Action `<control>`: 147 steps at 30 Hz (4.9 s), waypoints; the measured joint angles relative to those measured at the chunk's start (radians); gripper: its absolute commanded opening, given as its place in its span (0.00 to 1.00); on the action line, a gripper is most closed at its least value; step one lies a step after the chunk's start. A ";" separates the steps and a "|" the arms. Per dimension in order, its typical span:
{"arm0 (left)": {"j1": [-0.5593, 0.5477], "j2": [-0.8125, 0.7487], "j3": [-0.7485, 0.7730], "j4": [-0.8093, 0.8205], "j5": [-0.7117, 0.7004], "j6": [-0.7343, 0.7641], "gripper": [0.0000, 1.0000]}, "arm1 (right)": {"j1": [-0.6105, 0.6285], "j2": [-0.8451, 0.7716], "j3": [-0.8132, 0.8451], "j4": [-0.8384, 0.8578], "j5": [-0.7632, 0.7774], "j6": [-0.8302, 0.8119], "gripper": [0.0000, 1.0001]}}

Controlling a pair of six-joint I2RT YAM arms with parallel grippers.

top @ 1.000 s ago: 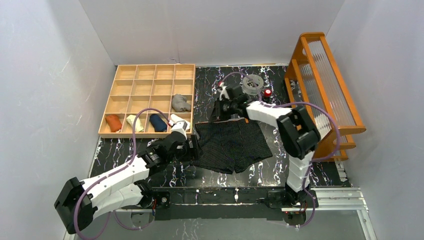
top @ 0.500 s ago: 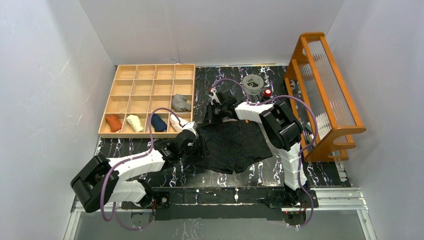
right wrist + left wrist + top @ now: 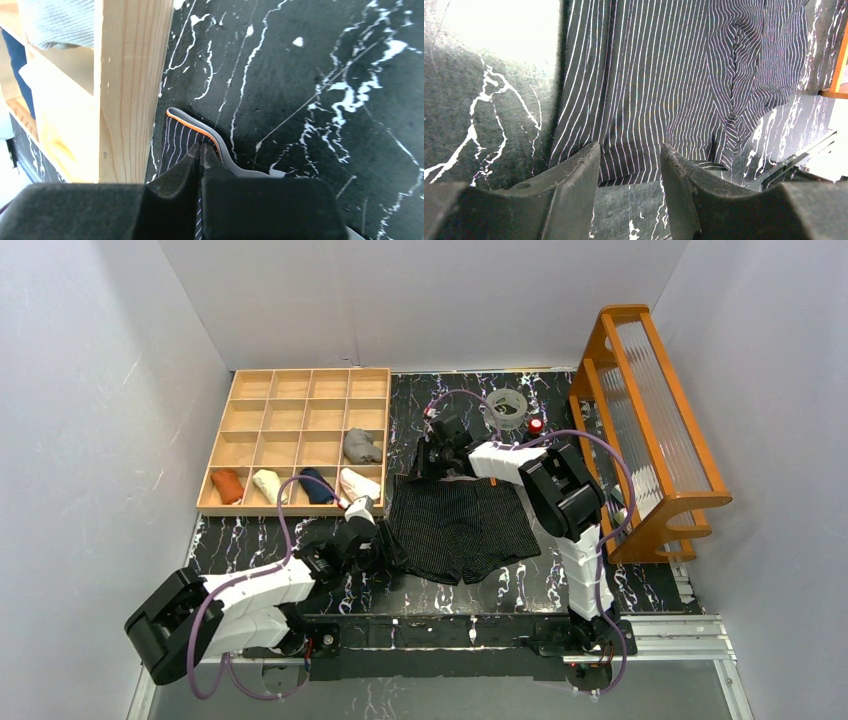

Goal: Roll the underwear
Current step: Flatten out the underwear at the center of the board, then fold the underwear at the center of the board.

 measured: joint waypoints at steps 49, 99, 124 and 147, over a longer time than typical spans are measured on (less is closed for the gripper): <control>0.315 0.138 0.243 -0.407 0.219 0.314 0.37 | 0.004 -0.200 0.027 -0.272 0.216 0.020 0.50; 0.317 0.146 0.176 -0.261 0.266 0.329 0.00 | 0.240 0.196 0.497 -0.524 0.705 -0.086 0.30; 0.317 0.047 0.274 -0.395 0.262 0.357 0.00 | 0.239 0.193 0.544 -0.558 0.619 -0.113 0.01; 0.084 0.169 0.537 -0.348 0.399 0.274 0.00 | -0.154 -0.314 -0.024 -0.328 0.095 -0.044 0.01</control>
